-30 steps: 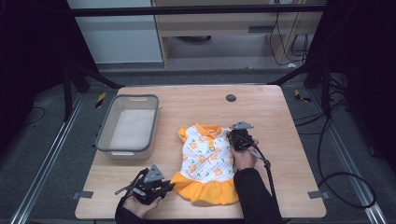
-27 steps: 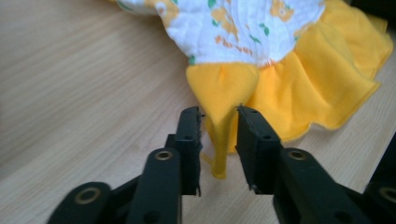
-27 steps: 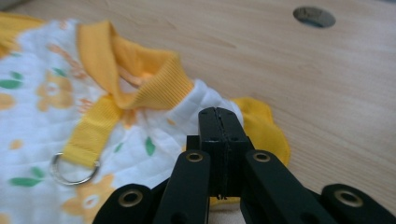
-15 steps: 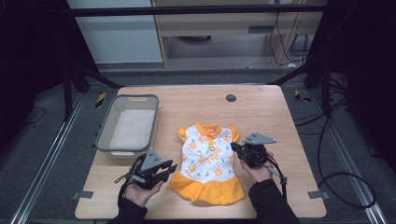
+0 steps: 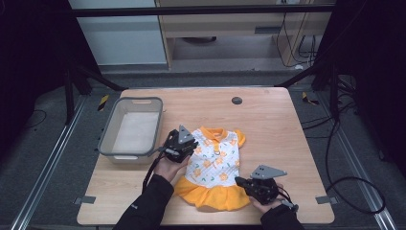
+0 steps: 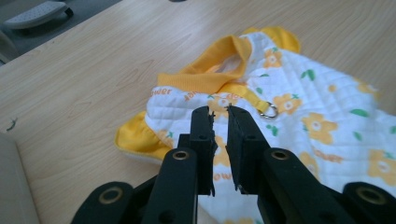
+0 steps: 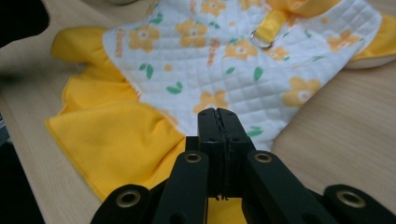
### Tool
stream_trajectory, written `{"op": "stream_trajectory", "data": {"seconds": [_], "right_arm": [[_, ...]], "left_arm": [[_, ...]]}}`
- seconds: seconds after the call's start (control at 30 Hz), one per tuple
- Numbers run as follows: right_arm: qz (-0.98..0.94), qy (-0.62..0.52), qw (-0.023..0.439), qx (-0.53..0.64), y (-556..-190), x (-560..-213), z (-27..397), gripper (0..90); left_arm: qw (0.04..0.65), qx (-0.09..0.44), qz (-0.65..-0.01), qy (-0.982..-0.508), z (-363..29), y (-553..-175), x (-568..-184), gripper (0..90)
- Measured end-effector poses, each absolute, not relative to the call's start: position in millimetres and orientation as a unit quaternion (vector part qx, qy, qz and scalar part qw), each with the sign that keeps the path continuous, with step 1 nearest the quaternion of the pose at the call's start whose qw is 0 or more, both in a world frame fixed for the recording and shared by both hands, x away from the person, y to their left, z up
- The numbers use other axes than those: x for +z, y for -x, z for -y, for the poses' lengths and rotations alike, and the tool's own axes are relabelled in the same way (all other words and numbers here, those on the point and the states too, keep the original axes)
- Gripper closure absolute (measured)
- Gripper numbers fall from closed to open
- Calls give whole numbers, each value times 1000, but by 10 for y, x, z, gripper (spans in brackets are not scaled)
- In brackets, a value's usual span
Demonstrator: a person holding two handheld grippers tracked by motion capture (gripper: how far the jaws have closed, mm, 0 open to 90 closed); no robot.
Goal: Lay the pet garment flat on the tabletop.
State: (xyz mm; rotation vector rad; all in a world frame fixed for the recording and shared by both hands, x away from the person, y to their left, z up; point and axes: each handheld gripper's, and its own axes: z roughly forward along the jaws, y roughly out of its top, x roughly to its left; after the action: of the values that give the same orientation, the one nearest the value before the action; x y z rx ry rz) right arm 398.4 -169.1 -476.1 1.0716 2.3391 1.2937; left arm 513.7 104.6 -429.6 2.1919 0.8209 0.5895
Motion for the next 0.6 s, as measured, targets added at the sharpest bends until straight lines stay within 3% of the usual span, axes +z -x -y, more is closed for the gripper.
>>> {"op": "stream_trajectory", "data": {"seconds": [0.23, 0.6], "right_arm": [[-829, -358, 113, 415, -3924, -4922, 1584, 898], [-848, -347, 112, 385, -3984, -5010, 1502, 900]], "left_arm": [[329, 205, -332, -860, -956, -5363, -4667, 816], [302, 216, -331, -868, -955, -5505, -4935, 856]]}}
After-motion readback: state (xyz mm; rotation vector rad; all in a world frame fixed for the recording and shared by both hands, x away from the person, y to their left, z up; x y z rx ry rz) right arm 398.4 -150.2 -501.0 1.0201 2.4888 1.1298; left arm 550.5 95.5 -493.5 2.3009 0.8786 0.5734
